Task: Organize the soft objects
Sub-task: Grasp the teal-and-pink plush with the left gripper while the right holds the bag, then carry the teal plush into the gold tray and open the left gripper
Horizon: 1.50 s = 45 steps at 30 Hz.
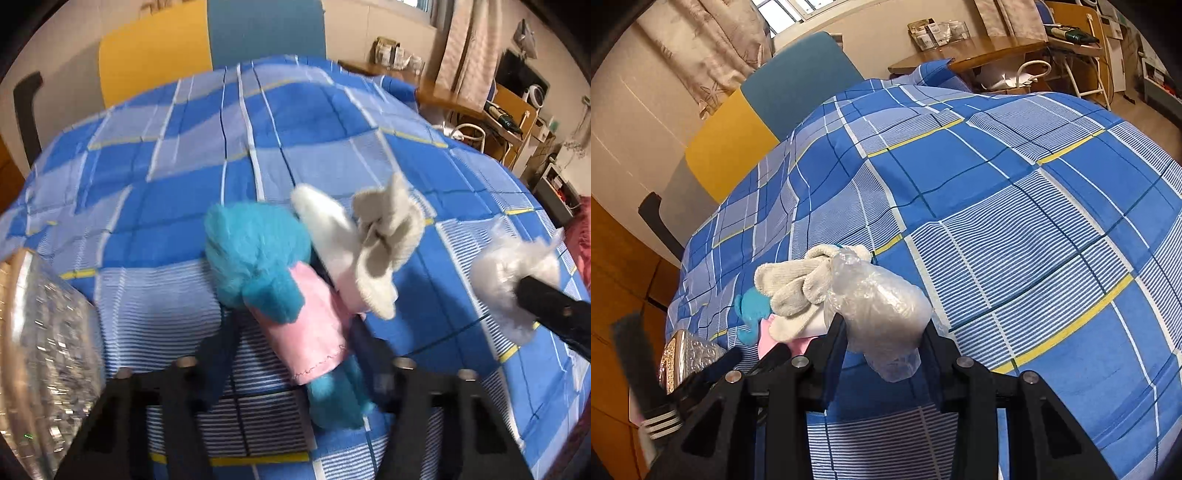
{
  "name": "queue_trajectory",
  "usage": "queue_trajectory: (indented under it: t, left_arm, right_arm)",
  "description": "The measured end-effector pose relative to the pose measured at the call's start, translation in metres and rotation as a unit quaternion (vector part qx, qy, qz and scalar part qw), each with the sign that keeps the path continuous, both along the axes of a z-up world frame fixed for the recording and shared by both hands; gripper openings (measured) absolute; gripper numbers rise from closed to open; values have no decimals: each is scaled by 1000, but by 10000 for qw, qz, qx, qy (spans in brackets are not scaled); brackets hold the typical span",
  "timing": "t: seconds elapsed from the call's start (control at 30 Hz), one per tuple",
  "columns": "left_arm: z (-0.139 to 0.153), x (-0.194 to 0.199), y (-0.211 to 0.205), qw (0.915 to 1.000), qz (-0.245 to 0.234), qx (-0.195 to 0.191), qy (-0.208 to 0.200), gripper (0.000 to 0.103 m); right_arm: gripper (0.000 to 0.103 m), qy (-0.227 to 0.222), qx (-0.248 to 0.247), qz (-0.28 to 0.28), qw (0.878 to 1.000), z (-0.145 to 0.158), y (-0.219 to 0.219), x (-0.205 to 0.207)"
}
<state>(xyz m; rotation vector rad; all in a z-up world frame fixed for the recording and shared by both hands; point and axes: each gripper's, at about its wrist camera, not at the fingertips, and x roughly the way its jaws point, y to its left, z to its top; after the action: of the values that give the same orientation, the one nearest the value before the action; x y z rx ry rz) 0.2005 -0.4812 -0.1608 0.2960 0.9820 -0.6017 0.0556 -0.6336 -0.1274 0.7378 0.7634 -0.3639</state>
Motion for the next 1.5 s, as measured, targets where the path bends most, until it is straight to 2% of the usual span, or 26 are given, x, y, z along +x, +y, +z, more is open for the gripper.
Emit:
queue_trajectory:
  t: [0.03, 0.13, 0.3, 0.37, 0.4, 0.43, 0.5, 0.57, 0.67, 0.77, 0.8, 0.9, 0.97, 1.17, 1.5]
  left_arm:
    - [-3, 0, 0, 10000, -42, -35, 61, 33]
    - [-2, -17, 8, 9996, -260, -92, -28, 28]
    - [9, -59, 31, 9976, -641, -259, -79, 28]
    - [11, -71, 39, 9974, -652, -302, -10, 37]
    - [11, -75, 43, 9975, -613, -342, 33, 47]
    - [11, -76, 45, 9979, -551, -342, 21, 64]
    - [14, -75, 46, 9987, -321, -381, -35, 84]
    - [16, -70, 44, 9990, -155, -423, -61, 85]
    - [14, -54, 28, 9997, 31, -211, -110, 85]
    - [4, -39, 17, 9999, 118, -87, 34, 83]
    - [1, -37, 16, 9998, 129, -85, 99, 78]
    - [2, -39, 19, 9996, 250, 2, -121, 51]
    - [4, -40, 25, 9998, 120, -129, -118, 47]
    - [36, -56, 45, 9977, -62, -583, -340, 46]
    - [110, -76, 94, 9887, -199, -1400, -499, 46]
  right_arm:
    - [38, -1, 12, 2, 10000, 0, 0, 0]
    - [38, -33, 59, -12, 10000, 0, -1, 0]
    - [38, -86, 88, -75, 9999, 2, -3, -3]
    - [38, -87, 76, -81, 9999, 3, -2, -4]
    - [37, -88, 69, -83, 9999, 3, -2, -4]
    - [37, -96, 67, -81, 9999, 3, -2, -5]
    - [37, -98, 53, -91, 9999, 4, -1, -6]
    - [37, -118, 54, -101, 9999, 5, -1, -7]
    - [37, -104, 43, -147, 9998, 4, -4, -8]
    - [37, -57, 85, -194, 9998, 1, -7, -7]
    - [37, -47, 96, -194, 9998, 1, -7, -6]
    - [38, -40, 122, -208, 9997, -1, -9, -6]
    - [38, -41, 115, -224, 9997, 0, -9, -7]
    - [37, -59, 112, -238, 9996, -1, -9, -8]
    - [37, -54, -51, -182, 9998, -1, -7, -7]
